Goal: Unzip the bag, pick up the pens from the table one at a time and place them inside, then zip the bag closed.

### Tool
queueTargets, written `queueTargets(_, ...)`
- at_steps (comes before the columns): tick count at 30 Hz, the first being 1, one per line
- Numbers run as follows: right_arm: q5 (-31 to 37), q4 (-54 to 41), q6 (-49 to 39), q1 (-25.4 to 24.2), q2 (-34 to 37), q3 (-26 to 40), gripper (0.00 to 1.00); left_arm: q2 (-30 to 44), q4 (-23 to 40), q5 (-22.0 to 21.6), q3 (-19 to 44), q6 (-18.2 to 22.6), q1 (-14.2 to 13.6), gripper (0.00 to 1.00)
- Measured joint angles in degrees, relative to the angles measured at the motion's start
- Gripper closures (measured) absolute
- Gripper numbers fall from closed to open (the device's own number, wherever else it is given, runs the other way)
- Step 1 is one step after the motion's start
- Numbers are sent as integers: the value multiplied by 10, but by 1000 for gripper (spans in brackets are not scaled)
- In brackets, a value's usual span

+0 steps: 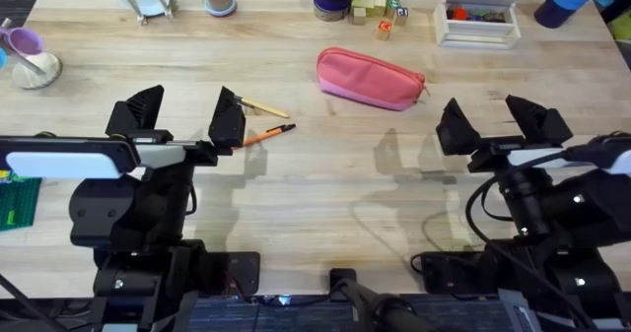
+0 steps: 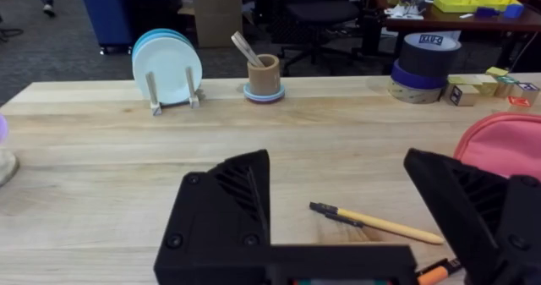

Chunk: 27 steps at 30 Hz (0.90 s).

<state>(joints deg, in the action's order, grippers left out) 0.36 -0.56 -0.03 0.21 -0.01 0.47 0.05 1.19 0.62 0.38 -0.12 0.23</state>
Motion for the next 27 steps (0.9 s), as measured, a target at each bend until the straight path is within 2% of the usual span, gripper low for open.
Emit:
queueTargets(18, 9, -13, 0, 0, 0, 4, 6, 0, 11, 1, 5, 1, 0, 6)
queueTargets(22, 15, -109, 0, 0, 15, 53, 6, 19, 91, 2, 57, 2, 0, 6)
queueTargets(27, 18, -219, 0, 0, 100, 162, 7, 113, 170, 2, 190, 2, 0, 6)
